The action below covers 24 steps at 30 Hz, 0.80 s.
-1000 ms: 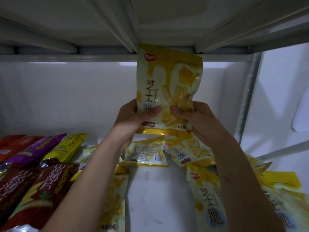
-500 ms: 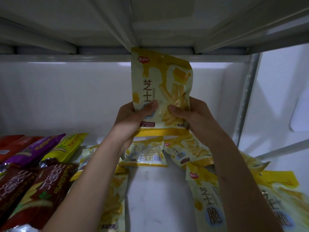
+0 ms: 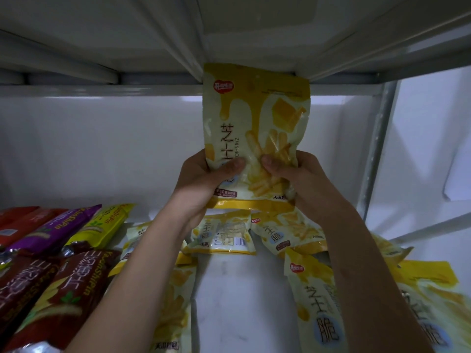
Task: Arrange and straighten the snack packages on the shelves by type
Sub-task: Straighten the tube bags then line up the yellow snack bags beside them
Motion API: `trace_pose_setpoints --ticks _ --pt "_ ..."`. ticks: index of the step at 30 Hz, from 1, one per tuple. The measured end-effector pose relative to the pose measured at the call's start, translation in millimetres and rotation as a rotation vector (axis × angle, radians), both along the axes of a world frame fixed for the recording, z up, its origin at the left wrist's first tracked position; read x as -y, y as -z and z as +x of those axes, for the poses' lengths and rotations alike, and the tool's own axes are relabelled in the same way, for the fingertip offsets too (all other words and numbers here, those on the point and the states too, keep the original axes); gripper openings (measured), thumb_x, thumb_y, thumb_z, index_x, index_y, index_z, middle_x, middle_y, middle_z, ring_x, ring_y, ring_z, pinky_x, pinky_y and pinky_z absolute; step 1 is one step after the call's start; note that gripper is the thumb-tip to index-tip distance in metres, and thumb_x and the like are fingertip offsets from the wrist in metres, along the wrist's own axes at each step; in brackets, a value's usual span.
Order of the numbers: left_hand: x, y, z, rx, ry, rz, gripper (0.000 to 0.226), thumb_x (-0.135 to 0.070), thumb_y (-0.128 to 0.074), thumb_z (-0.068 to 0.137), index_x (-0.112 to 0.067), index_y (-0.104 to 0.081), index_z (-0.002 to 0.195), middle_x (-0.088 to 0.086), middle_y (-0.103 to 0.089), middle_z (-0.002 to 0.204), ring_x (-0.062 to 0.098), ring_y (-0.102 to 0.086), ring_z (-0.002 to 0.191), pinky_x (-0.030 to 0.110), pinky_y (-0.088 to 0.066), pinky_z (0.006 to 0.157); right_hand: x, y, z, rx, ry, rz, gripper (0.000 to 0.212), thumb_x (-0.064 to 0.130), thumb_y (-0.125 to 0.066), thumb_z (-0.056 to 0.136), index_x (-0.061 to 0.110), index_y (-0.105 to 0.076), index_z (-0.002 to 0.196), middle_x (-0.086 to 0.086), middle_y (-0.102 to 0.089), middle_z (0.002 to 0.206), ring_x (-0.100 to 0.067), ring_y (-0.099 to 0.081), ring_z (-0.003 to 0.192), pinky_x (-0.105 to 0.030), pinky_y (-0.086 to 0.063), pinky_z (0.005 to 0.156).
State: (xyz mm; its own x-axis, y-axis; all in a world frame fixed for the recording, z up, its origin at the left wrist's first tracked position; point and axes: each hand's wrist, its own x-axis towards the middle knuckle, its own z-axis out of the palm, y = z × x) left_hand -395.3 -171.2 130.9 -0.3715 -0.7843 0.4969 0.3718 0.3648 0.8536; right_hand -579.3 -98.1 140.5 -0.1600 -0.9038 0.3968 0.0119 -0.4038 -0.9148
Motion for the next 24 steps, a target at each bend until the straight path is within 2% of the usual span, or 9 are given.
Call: trace_pose_setpoints --ticks 4,7,11,14,16,18,19,21,24 --pt "-0.6 -0.9 0.3 0.018 0.054 0.006 0.042 -0.022 -0.081 0.079 -0.010 -0.073 0.119 0.013 -0.078 0.114 0.031 -0.076 0.105 0.041 -0.062 0.088 -0.7 -3.7 2.0 -0.016 0.028 0.009 0.056 0.031 -0.084 0.070 0.003 -0.071 0.116 -0.015 -0.079 0.110 -0.034 -0.076 0.105 -0.054 -0.059 0.098" --pt "-2.2 -2.4 1.0 -0.001 0.111 0.041 0.038 -0.021 -0.079 0.086 -0.007 -0.073 0.121 0.016 -0.077 0.116 0.033 -0.075 0.107 0.041 -0.063 0.086 -2.7 -5.3 1.8 -0.004 0.020 0.012 0.052 0.029 -0.084 0.067 0.005 -0.072 0.112 -0.013 -0.080 0.104 -0.030 -0.079 0.098 -0.046 -0.060 0.092" --pt "-3.9 -3.4 0.0 -0.045 0.082 0.057 0.038 -0.021 -0.076 0.077 -0.007 -0.075 0.112 0.015 -0.079 0.108 0.030 -0.078 0.098 0.036 -0.063 0.079 -3.9 -3.8 2.0 -0.007 0.004 -0.011 0.052 0.031 -0.081 0.073 0.009 -0.071 0.119 -0.010 -0.079 0.112 -0.029 -0.076 0.107 -0.050 -0.056 0.102" --pt "-3.6 -3.1 -0.9 -0.053 0.075 0.063 0.035 -0.020 -0.076 0.078 -0.007 -0.075 0.111 0.014 -0.080 0.105 0.028 -0.079 0.095 0.034 -0.063 0.076 -4.4 -2.1 3.0 0.007 0.014 -0.050 0.045 0.031 -0.077 0.078 0.009 -0.072 0.117 -0.009 -0.080 0.109 -0.028 -0.077 0.104 -0.044 -0.060 0.095" --pt "-1.6 -2.9 -1.0 -0.058 0.058 0.071 0.035 -0.021 -0.080 0.079 -0.008 -0.076 0.111 0.015 -0.079 0.107 0.029 -0.077 0.099 0.039 -0.062 0.083 -4.7 -2.6 4.1 -0.005 0.035 -0.061 0.045 0.033 -0.078 0.076 0.009 -0.073 0.114 -0.008 -0.081 0.105 -0.026 -0.078 0.100 -0.040 -0.062 0.089" --pt "0.0 -3.1 -0.7 -0.046 0.090 0.082 0.034 -0.022 -0.081 0.084 -0.007 -0.076 0.114 0.019 -0.077 0.113 0.035 -0.075 0.106 0.047 -0.060 0.094 -4.1 -3.9 4.7 -0.030 0.054 -0.054 0.047 0.034 -0.080 0.071 0.009 -0.073 0.110 -0.008 -0.081 0.102 -0.026 -0.079 0.096 -0.041 -0.063 0.088" --pt "0.0 -3.1 -0.3 -0.040 0.124 0.092 0.035 -0.023 -0.079 0.086 -0.005 -0.074 0.115 0.020 -0.077 0.113 0.036 -0.074 0.107 0.047 -0.060 0.094 -3.9 -4.5 4.7 -0.033 0.055 -0.047 0.049 0.033 -0.082 0.068 0.009 -0.073 0.109 -0.009 -0.081 0.102 -0.027 -0.079 0.096 -0.042 -0.063 0.089" --pt "-0.6 -2.9 0.3 -0.045 0.154 0.102 0.033 -0.023 -0.074 0.086 -0.001 -0.073 0.111 0.018 -0.078 0.104 0.033 -0.077 0.098 0.042 -0.063 0.085 -3.6 -4.7 3.8 -0.021 0.046 -0.034 0.052 0.032 -0.084 0.065 0.008 -0.073 0.109 -0.010 -0.081 0.103 -0.028 -0.079 0.097 -0.045 -0.062 0.092" --pt "-0.7 -2.5 -0.3 -0.059 0.115 0.097 0.042 -0.022 -0.076 0.079 -0.002 -0.074 0.116 0.019 -0.078 0.109 0.032 -0.077 0.099 0.039 -0.063 0.082 -2.8 -2.6 1.8 0.008 0.010 -0.027 0.050 0.034 -0.081 0.070 0.009 -0.072 0.113 -0.011 -0.080 0.106 -0.029 -0.078 0.100 -0.047 -0.061 0.094"
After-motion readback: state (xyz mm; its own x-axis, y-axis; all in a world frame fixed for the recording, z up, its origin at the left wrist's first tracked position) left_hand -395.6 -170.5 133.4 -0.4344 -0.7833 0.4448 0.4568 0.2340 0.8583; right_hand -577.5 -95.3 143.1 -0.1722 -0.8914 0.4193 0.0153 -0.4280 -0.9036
